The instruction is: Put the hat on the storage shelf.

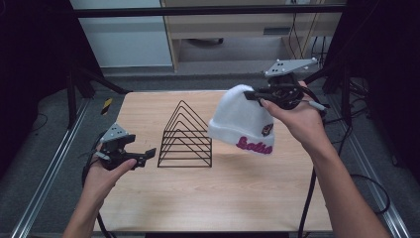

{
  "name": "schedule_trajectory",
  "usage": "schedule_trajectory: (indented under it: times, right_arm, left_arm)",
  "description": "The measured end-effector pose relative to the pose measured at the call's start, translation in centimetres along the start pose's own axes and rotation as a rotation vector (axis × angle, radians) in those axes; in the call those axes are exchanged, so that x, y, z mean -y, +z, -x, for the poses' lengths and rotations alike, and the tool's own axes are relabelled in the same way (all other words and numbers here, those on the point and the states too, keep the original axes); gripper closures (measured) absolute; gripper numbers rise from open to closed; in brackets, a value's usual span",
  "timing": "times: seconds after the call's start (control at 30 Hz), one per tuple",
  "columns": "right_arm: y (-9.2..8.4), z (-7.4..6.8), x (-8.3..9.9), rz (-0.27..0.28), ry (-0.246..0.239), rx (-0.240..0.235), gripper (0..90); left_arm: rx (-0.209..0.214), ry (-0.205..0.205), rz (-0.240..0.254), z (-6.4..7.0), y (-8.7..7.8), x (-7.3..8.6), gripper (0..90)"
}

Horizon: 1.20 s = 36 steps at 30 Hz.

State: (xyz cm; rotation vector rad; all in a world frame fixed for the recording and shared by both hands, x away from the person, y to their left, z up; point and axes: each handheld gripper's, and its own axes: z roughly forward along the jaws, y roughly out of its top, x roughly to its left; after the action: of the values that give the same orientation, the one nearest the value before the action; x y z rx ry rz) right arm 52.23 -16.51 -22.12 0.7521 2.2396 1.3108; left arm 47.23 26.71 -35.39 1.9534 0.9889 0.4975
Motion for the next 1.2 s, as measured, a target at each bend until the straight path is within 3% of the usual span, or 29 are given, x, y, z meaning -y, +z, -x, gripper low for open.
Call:
schedule_trajectory:
  times: [0.27, 0.6, 1.0, 1.2]
  right_arm:
    - [0.6, -0.5, -1.9, 0.028, -0.012, -0.007, 84.6]
    - [1.1, -1.3, -4.1, 0.060, -0.024, -0.012, 84.6]
    - [1.9, -1.8, -6.0, 0.092, -0.026, -0.032, 84.6]
    - [2.5, -2.5, -7.3, 0.102, -0.042, -0.043, 84.6]
  left_arm:
    - [0.022, 0.014, 0.002, 0.1, 0.5, -0.9, 7.6]
    - [0.066, -0.012, 0.037, -0.1, 0.8, -2.1, 11.1]
    - [0.105, 0.040, 0.059, 0.6, 1.9, -4.0, 14.8]
    - [0.113, 0.023, 0.073, 0.6, 2.6, -4.9, 16.7]
